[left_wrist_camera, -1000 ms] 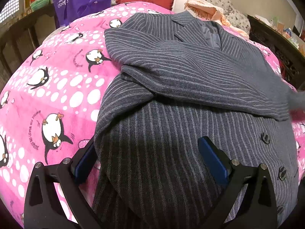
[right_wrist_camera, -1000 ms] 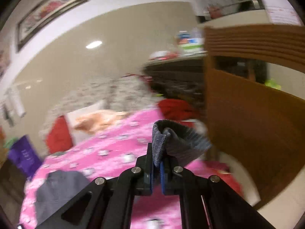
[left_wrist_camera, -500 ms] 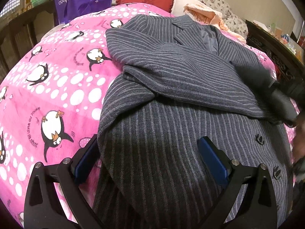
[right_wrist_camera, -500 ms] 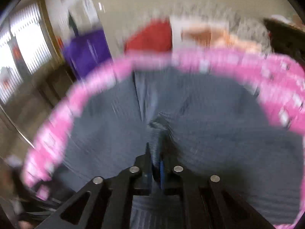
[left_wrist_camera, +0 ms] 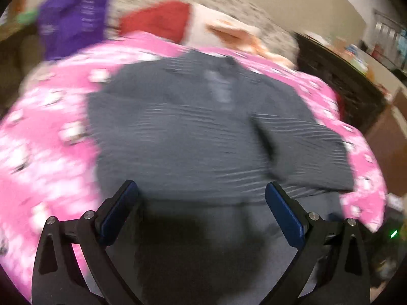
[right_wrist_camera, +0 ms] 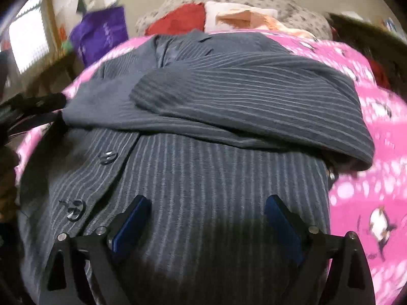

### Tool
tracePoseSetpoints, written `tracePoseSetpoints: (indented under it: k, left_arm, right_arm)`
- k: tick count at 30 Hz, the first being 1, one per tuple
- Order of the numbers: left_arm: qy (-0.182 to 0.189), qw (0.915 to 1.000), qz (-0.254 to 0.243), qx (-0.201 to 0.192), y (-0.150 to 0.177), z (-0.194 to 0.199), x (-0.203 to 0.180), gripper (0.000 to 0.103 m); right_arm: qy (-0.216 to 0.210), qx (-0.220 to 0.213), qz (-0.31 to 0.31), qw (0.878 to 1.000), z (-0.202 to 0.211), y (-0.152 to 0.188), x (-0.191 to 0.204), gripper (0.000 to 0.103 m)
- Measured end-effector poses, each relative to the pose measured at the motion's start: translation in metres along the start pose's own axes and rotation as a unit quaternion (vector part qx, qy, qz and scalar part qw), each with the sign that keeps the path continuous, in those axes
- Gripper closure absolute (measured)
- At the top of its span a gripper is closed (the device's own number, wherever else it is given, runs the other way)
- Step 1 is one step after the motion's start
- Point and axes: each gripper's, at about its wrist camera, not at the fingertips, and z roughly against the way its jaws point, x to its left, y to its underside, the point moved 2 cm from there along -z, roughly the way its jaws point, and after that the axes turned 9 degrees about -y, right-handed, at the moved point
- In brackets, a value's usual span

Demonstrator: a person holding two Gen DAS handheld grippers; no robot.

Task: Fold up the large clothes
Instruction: 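Smooth the folded sleeve flat with the left tool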

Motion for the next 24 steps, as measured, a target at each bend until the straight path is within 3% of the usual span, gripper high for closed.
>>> tracePoseSetpoints:
  k: [1,5,8,11,13,15,17,19,24]
  left_arm:
    - [0.019,0.9998,-0.008,0.005,-0.005,-0.006,-0.012,0.002]
    - [0.034,0.9992,-0.022,-0.003,-0.006,-0.007,-0.045,0.002]
    - [0.054,0.9978,-0.036,0.012,0.0,-0.015,-0.064,0.002]
    - [0.028,0.9981,-0.039,0.039,-0.003,-0.04,-0.075,0.002]
    - [0.055,0.9959,0.0,0.072,-0.006,-0.062,-0.07,0.002]
    - [0.068,0.995,0.014,0.072,-0.007,-0.067,-0.07,0.002]
    - [0.122,0.9893,0.017,0.077,-0.011,-0.066,-0.076,0.002]
    - [0.186,0.9777,0.019,0.095,-0.012,-0.068,-0.084,0.003]
    - [0.184,0.9797,0.01,0.079,-0.032,-0.082,-0.09,0.006]
  right_arm:
    - [-0.004,0.0,0.0,1.0,-0.001,0.001,-0.002,0.009]
    - [0.009,0.0,0.015,1.0,-0.004,0.002,0.003,0.008]
    - [0.002,-0.004,0.01,1.0,-0.001,0.004,0.001,0.008]
    - [0.004,-0.004,0.012,1.0,0.001,-0.001,0.004,0.008]
    - [0.001,-0.006,0.01,1.0,0.002,-0.001,0.004,0.008]
    - [0.0,-0.007,0.009,1.0,0.003,0.0,0.004,0.008]
    - [0.001,-0.007,0.01,1.0,0.003,0.0,0.004,0.008]
    - [0.0,-0.008,0.01,1.0,0.002,0.0,0.003,0.008]
    - [-0.003,-0.008,0.009,1.0,0.003,0.0,0.002,0.008]
